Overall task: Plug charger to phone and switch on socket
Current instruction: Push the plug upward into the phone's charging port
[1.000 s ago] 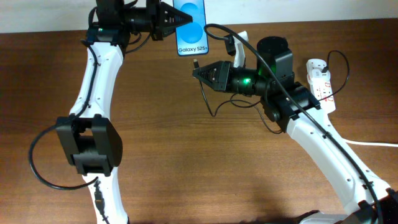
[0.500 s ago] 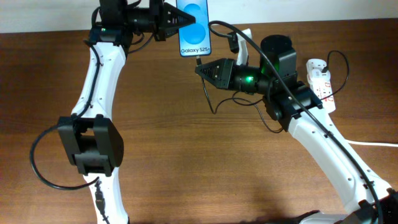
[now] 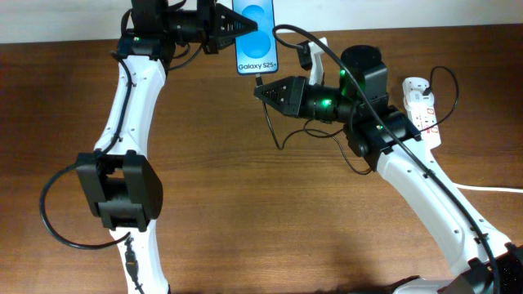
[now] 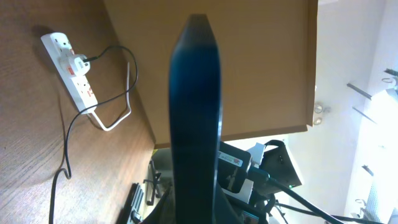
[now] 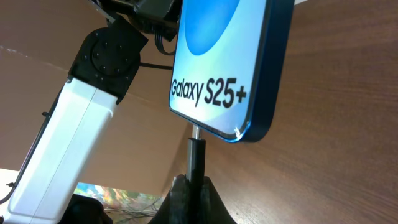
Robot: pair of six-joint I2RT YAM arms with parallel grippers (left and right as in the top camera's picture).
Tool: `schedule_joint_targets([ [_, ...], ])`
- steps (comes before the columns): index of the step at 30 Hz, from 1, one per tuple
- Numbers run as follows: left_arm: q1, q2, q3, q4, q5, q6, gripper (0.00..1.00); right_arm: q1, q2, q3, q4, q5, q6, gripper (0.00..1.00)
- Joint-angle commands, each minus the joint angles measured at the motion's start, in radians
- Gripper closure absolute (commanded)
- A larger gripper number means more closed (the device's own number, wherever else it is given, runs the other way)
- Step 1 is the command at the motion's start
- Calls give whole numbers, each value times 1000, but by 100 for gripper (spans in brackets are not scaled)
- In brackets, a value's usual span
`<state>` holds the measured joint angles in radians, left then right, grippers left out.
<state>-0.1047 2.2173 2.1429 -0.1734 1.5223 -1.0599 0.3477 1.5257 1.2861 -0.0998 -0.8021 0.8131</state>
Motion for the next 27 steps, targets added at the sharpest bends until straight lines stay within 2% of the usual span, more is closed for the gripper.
schedule_joint_targets([
  [1, -9, -11, 11, 8, 50, -2, 100, -2, 9, -3, 15, 56, 13, 96],
  [9, -9, -11, 11, 8, 50, -3, 100, -2, 92, -3, 209, 55, 143, 96],
  [27, -2, -11, 11, 8, 50, -13, 100, -75, 91, -3, 217, 25, 165, 96],
])
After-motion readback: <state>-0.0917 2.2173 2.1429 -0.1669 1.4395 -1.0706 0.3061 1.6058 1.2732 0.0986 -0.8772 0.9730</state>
